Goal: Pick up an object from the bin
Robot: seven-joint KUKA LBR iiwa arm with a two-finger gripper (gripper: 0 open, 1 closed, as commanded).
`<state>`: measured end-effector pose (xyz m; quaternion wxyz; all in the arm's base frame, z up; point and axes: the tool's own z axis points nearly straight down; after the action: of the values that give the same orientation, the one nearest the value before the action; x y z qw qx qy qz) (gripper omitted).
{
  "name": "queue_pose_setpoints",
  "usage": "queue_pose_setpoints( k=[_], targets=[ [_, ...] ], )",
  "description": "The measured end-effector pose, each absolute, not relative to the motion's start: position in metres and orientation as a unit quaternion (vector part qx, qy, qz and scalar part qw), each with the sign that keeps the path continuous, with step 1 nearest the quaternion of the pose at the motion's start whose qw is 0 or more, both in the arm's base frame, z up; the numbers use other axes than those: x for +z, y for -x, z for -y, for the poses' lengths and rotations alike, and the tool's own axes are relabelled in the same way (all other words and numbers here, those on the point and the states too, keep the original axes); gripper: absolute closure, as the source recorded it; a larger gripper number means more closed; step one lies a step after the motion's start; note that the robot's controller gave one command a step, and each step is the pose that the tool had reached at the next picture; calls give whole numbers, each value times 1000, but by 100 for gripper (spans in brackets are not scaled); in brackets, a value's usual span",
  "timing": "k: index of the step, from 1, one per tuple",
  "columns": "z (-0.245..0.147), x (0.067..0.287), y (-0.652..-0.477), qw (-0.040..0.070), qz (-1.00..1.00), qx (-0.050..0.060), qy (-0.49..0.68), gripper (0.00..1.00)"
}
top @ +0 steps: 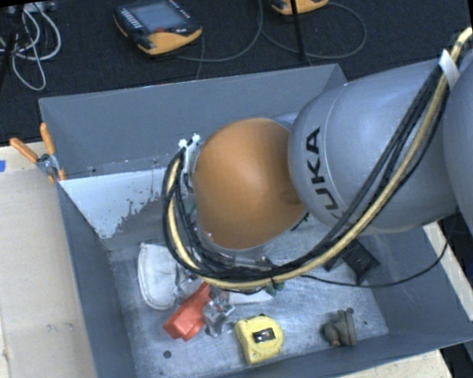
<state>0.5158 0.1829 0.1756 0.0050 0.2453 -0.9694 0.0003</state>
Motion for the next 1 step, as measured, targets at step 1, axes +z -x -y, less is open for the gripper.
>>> queue_pose_setpoints(
  k=[1],
  targets=[
    [-180, 166, -519, -6, 970, -1, -242, 100]
  ],
)
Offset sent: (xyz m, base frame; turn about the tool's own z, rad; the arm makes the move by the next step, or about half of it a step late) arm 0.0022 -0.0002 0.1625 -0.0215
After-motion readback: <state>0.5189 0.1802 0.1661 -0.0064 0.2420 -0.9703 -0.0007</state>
